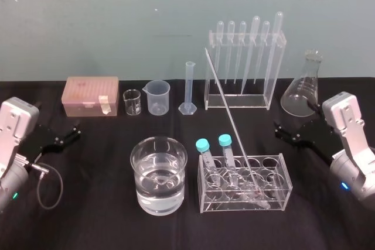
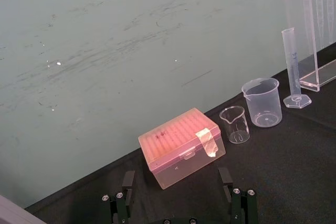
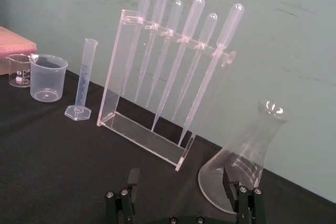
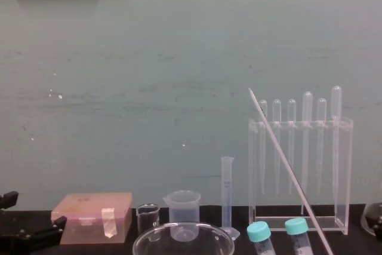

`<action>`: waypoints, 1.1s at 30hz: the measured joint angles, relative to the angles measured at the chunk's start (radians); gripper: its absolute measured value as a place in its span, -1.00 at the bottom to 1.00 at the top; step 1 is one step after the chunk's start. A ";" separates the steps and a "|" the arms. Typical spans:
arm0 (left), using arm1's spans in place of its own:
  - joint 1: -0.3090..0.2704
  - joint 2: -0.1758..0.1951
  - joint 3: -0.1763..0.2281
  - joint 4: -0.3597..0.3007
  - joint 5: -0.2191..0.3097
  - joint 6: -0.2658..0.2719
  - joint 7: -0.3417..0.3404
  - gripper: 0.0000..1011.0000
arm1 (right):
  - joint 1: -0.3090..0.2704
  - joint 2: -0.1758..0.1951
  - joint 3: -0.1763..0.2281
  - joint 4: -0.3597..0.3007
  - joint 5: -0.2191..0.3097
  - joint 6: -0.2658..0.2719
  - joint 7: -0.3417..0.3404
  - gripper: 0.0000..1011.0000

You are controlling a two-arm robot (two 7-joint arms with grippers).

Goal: Hold the thermometer with one hand and immerse one end into the beaker, then reinsert it into the test tube rack.

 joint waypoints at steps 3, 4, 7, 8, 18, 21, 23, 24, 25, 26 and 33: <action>0.000 0.000 0.000 0.000 0.000 0.000 0.000 0.99 | 0.011 0.002 0.015 -0.005 0.016 0.007 0.034 0.98; 0.000 0.000 0.000 0.000 0.000 0.000 0.000 0.99 | 0.012 0.002 0.022 -0.010 0.030 0.013 0.047 0.98; 0.000 0.000 0.000 0.000 0.000 0.000 0.000 0.99 | 0.015 -0.006 0.068 -0.046 0.135 0.060 0.114 0.98; 0.000 0.000 0.000 0.000 0.000 0.000 0.000 0.99 | 0.015 -0.010 0.094 -0.073 0.205 0.101 0.159 0.98; 0.000 0.000 0.000 0.000 0.000 0.000 0.000 0.99 | 0.044 0.006 0.164 -0.222 0.458 0.339 0.370 0.98; 0.000 0.000 0.000 0.000 0.000 0.000 0.000 0.99 | 0.070 0.021 0.144 -0.246 0.486 0.374 0.417 0.98; 0.000 0.000 0.000 0.000 0.000 0.000 0.000 0.99 | 0.083 0.027 0.132 -0.253 0.491 0.381 0.436 0.98; 0.000 0.000 0.000 0.000 0.000 0.000 0.000 0.99 | 0.096 0.032 0.119 -0.257 0.494 0.388 0.454 0.98; 0.000 0.000 0.000 0.000 0.000 0.000 0.000 0.99 | 0.104 0.034 0.112 -0.258 0.494 0.390 0.460 0.98; 0.000 0.000 0.000 0.000 0.000 0.000 0.000 0.99 | 0.112 0.036 0.103 -0.257 0.493 0.392 0.466 0.98; 0.000 0.000 0.000 0.000 0.000 0.000 0.000 0.99 | 0.204 0.014 0.008 -0.197 0.438 0.418 0.470 0.98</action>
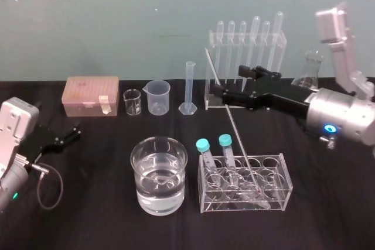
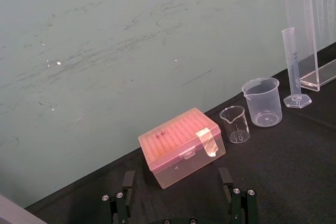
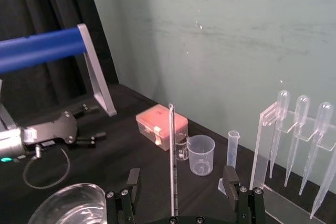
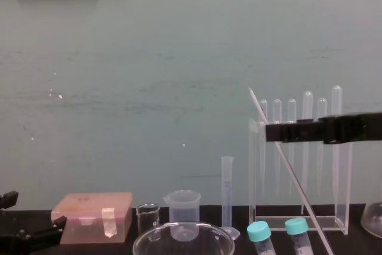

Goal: Hold the thermometer with one hand and immerse one end into the beaker, then reinsert it into the test tube rack.

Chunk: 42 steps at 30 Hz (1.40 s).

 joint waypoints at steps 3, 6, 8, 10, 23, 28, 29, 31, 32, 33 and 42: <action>0.000 0.000 0.000 0.000 0.000 0.000 0.000 0.99 | 0.034 -0.022 -0.032 0.035 -0.018 0.007 -0.003 0.98; 0.000 0.000 0.000 0.000 0.000 0.000 0.000 0.99 | 0.066 -0.047 -0.061 0.070 -0.034 0.009 -0.002 0.98; 0.000 0.000 0.000 0.000 0.000 0.000 0.000 0.99 | 0.074 -0.053 -0.069 0.078 -0.039 0.009 0.000 0.98; 0.000 0.000 0.000 0.000 0.000 0.000 0.000 0.99 | 0.080 -0.057 -0.075 0.083 -0.043 0.009 0.001 0.98; 0.000 0.000 0.000 0.000 0.000 0.000 0.000 0.99 | 0.091 -0.062 -0.087 0.090 -0.059 0.004 0.004 0.97; 0.000 0.000 0.000 0.000 0.000 0.000 0.000 0.99 | 0.090 -0.062 -0.086 0.090 -0.057 0.004 0.005 0.81; 0.000 0.000 0.000 0.000 0.000 0.000 0.000 0.99 | 0.090 -0.062 -0.086 0.090 -0.057 0.004 0.005 0.80; 0.000 0.000 0.000 0.000 0.000 0.000 0.000 0.99 | 0.090 -0.062 -0.085 0.090 -0.057 0.004 0.005 0.66; 0.000 0.000 0.000 0.000 0.000 0.000 0.000 0.99 | 0.090 -0.062 -0.085 0.090 -0.056 0.004 0.005 0.62; 0.000 0.000 0.000 0.000 0.000 0.000 0.000 0.99 | 0.090 -0.062 -0.085 0.090 -0.056 0.004 0.005 0.58; 0.000 0.000 0.000 0.000 0.000 0.000 0.000 0.99 | 0.089 -0.062 -0.084 0.089 -0.054 0.005 0.005 0.06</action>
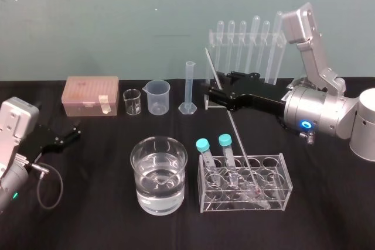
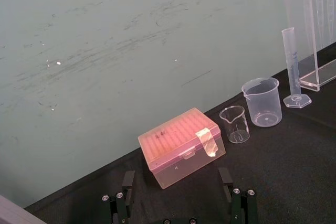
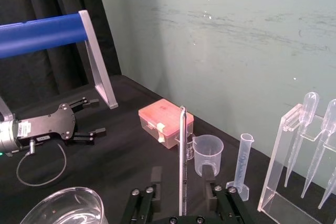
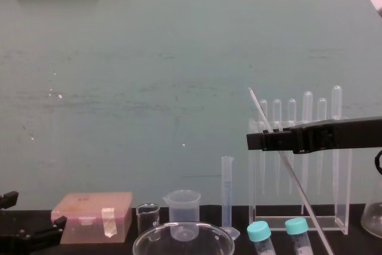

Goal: Hold the thermometer with one hand and immerse one end into the beaker, then reinsert it into the test tube rack.

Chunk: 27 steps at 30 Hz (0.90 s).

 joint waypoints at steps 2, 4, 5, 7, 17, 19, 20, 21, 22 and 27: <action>0.000 0.000 0.000 0.000 0.000 0.000 0.000 0.99 | 0.000 0.000 0.000 0.000 0.000 0.000 0.000 -0.11; 0.000 0.000 0.000 0.000 0.000 0.000 0.000 0.99 | 0.000 0.000 0.000 0.000 0.001 0.000 0.000 -0.28; 0.000 0.000 0.000 0.000 0.000 0.000 0.000 0.99 | 0.000 0.000 0.001 0.000 0.001 0.000 0.000 -0.32; 0.000 0.000 0.000 0.000 0.000 0.000 0.000 0.99 | 0.000 0.000 0.001 0.000 0.001 0.000 0.000 -0.44; 0.000 0.000 0.000 0.000 0.000 0.000 0.000 0.99 | 0.000 0.000 0.001 0.000 0.001 0.000 0.000 -0.89; 0.000 0.000 0.000 0.000 0.000 0.000 0.000 0.99 | 0.000 0.000 0.001 0.000 0.001 0.000 0.000 -0.89; 0.000 0.000 0.000 0.000 0.000 0.000 0.000 0.99 | 0.000 0.000 0.001 0.000 0.001 0.000 0.000 -0.89; 0.000 0.000 0.000 0.000 0.000 0.000 0.000 0.99 | -0.002 0.000 0.002 -0.001 0.003 0.000 -0.001 -0.89; 0.000 0.000 0.000 0.000 0.000 0.000 0.000 0.99 | -0.006 -0.001 0.005 -0.002 0.005 -0.002 -0.001 -0.89; 0.000 0.000 0.000 0.000 0.000 0.000 0.000 0.99 | -0.044 -0.009 0.036 -0.016 0.010 -0.092 -0.012 -0.89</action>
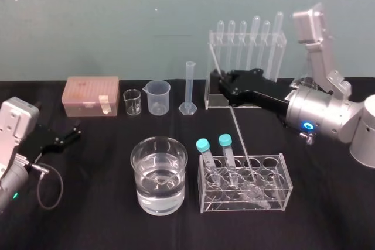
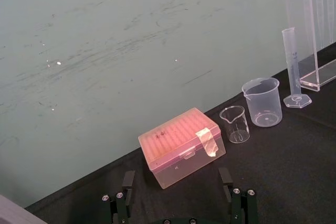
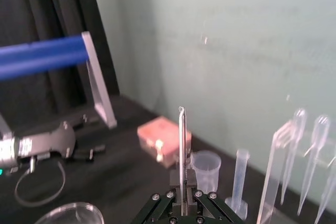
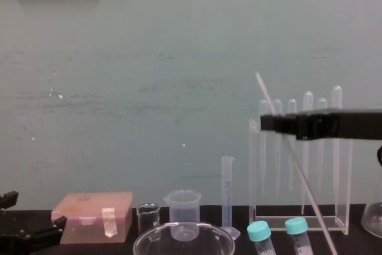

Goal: Hold the thermometer with one hand and immerse one end into the beaker, then reinsert it into the test tube rack.

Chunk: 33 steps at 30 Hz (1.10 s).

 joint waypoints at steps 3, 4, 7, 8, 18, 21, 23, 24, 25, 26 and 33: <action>0.000 0.000 0.000 0.000 0.000 0.000 0.000 0.99 | -0.035 -0.005 0.029 -0.007 -0.001 -0.093 0.005 -0.89; 0.000 0.000 0.000 0.000 0.000 0.000 0.000 0.99 | -0.046 -0.006 0.039 -0.008 0.000 -0.115 0.009 -0.89; 0.000 0.000 0.000 0.000 0.000 0.000 0.000 0.99 | -0.091 -0.013 0.080 -0.016 0.030 -0.184 0.027 -0.89; 0.000 0.000 0.000 0.000 0.000 0.000 0.000 0.99 | -0.111 -0.016 0.101 -0.021 0.056 -0.202 0.036 -0.89; 0.000 0.000 0.000 0.000 0.000 0.000 0.000 0.99 | -0.162 0.005 0.176 -0.066 0.150 -0.227 0.075 -0.89; 0.000 0.000 0.000 0.000 0.000 0.000 0.000 0.99 | -0.150 0.020 0.185 -0.082 0.161 -0.231 0.095 -0.89; 0.000 0.000 0.000 0.000 0.000 0.000 0.000 0.99 | -0.132 0.031 0.192 -0.094 0.174 -0.231 0.115 -0.89; 0.000 0.000 0.000 0.000 0.000 0.000 0.000 0.99 | -0.122 0.035 0.195 -0.098 0.180 -0.231 0.123 -0.89; 0.000 0.000 0.000 0.000 0.000 0.000 0.000 0.99 | -0.104 0.040 0.198 -0.104 0.189 -0.231 0.134 -0.89; 0.000 0.000 0.000 0.000 0.000 0.000 0.000 0.99 | -0.093 0.041 0.200 -0.107 0.195 -0.230 0.138 -0.89; 0.000 0.000 0.000 0.000 0.000 0.000 0.000 0.99 | 0.019 0.036 0.191 -0.098 0.229 -0.213 0.161 -0.89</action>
